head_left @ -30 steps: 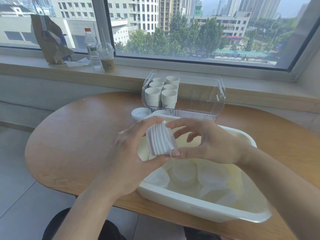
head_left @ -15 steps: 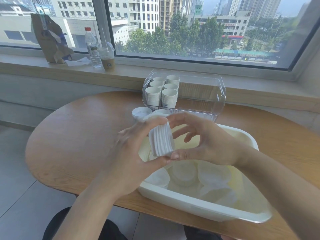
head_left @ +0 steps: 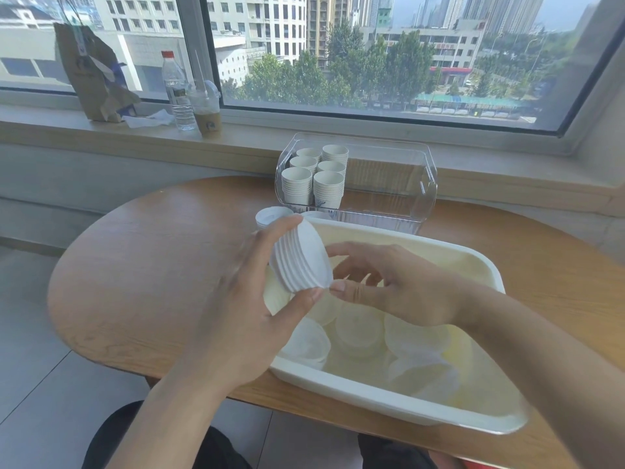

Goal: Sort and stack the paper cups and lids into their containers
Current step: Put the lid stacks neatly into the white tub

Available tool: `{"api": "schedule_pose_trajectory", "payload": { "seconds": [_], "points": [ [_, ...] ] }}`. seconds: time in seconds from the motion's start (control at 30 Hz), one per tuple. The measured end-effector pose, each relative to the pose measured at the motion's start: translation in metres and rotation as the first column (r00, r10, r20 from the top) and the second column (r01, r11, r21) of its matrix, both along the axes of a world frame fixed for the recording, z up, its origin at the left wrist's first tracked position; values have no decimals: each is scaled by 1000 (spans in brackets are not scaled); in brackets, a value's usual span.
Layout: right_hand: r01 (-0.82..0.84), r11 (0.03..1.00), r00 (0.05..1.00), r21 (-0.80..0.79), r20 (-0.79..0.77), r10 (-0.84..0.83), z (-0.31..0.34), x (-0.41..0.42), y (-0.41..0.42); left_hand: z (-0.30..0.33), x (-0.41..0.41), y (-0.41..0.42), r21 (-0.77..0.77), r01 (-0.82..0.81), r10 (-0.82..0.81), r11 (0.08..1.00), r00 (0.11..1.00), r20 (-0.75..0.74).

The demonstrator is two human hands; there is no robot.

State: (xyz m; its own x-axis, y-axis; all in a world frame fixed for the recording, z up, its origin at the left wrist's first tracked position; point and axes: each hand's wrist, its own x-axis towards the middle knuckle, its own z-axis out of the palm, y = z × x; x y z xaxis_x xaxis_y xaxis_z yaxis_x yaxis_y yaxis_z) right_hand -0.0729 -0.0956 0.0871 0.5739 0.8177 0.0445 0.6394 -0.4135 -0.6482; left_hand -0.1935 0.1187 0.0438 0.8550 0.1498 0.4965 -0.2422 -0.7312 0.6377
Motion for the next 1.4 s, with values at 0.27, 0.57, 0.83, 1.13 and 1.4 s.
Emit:
{"api": "schedule_pose_trajectory", "payload": {
  "seconds": [0.27,0.57,0.83,1.13,1.4],
  "points": [
    [-157,873,987,-461,-47,153,-11,-2,3,2,-2,-2,-50,2,-5,999,999,-43],
    [-337,745,941,-576,-194,277,-21,-6,14,0,0,2,-45,10,-13,999,998,-59],
    [-105,889,994,-445,-14,111,-7,1,8,4,3,1,-53,12,-16,999,998,-65],
    [194,952,962,-238,236,-137,2,12,-5,3,5,0,-49,17,-21,999,996,-83],
    [378,925,808,36,475,-349,5,9,-5,5,3,-2,-14,32,-33,999,996,-84]
  ]
}}
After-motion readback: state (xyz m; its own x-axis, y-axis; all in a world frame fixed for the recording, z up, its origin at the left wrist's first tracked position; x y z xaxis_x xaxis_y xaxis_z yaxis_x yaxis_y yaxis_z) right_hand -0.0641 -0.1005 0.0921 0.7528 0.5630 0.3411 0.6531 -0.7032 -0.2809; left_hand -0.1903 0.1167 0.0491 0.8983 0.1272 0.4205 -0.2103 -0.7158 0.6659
